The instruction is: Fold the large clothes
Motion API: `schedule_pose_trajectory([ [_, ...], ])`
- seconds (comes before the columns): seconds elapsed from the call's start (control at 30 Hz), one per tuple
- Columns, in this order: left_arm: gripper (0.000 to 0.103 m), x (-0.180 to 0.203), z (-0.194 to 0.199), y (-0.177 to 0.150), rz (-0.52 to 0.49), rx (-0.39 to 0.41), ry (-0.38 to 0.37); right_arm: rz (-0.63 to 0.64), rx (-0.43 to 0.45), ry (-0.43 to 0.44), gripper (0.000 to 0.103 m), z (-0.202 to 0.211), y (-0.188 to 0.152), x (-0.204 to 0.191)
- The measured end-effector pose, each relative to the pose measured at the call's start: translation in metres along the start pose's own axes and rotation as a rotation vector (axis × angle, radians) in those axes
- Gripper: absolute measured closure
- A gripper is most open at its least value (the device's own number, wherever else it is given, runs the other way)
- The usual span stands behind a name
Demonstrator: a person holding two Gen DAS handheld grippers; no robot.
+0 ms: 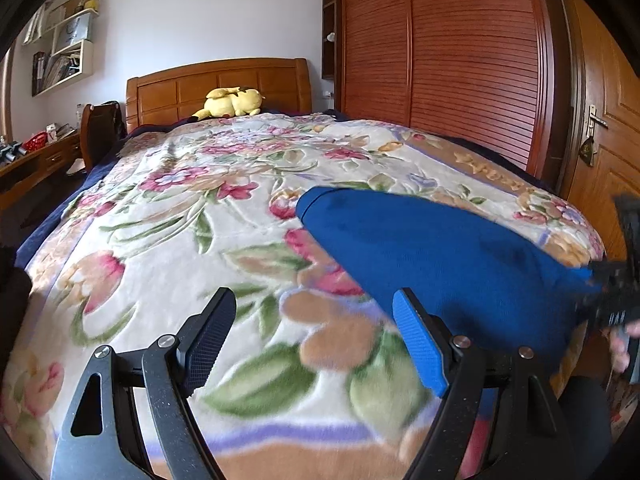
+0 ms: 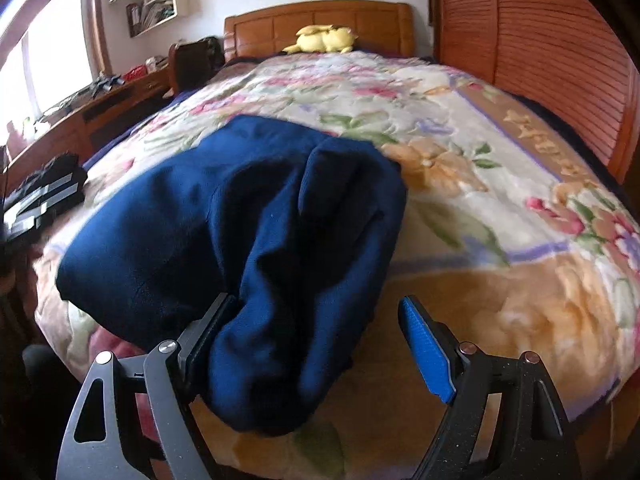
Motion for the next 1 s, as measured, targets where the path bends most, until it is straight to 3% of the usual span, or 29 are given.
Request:
schedule_pose_trajectory([
  [0.4, 0.022, -0.009, -0.111, 0.048, -0.003, -0.120, -0.039, -0.018, -0.021, 0.168, 0.023, -0.042, -0.003, 0.002],
  [0.63, 0.022, -0.022, -0.181, 0.049, -0.011, -0.240, -0.038, -0.027, -0.013, 0.224, 0.032, -0.053, -0.004, 0.006],
  [0.8, 0.022, -0.032, -0.202, 0.049, 0.014, -0.274, -0.055, -0.023, -0.010, 0.258, 0.044, -0.058, -0.005, 0.007],
  [0.87, 0.035, -0.032, -0.208, 0.047, 0.028, -0.297, -0.097, -0.005, -0.004, 0.251, 0.048, -0.057, -0.005, 0.005],
  [0.9, 0.046, -0.030, -0.211, 0.046, 0.050, -0.317, -0.136, 0.001, -0.003, 0.251, 0.049, -0.056, -0.003, 0.004],
  [0.97, 0.054, -0.030, -0.214, 0.043, 0.069, -0.338, -0.156, 0.009, 0.001, 0.252, 0.053, -0.057, -0.003, 0.003],
  [1.0, 0.069, -0.029, -0.214, 0.043, 0.062, -0.341, -0.162, 0.014, 0.004, 0.253, 0.054, -0.057, -0.002, 0.003],
])
Point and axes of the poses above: each gripper's, at about its wrist camera, not at the fingertips, and z roughly against the way its jaws point, x to its right, y to its top, the point moved 8 cm from there along -z, roughly the way its jaws point, and after that the axes turned 9 degrees about -y, right-handed, at the moved point
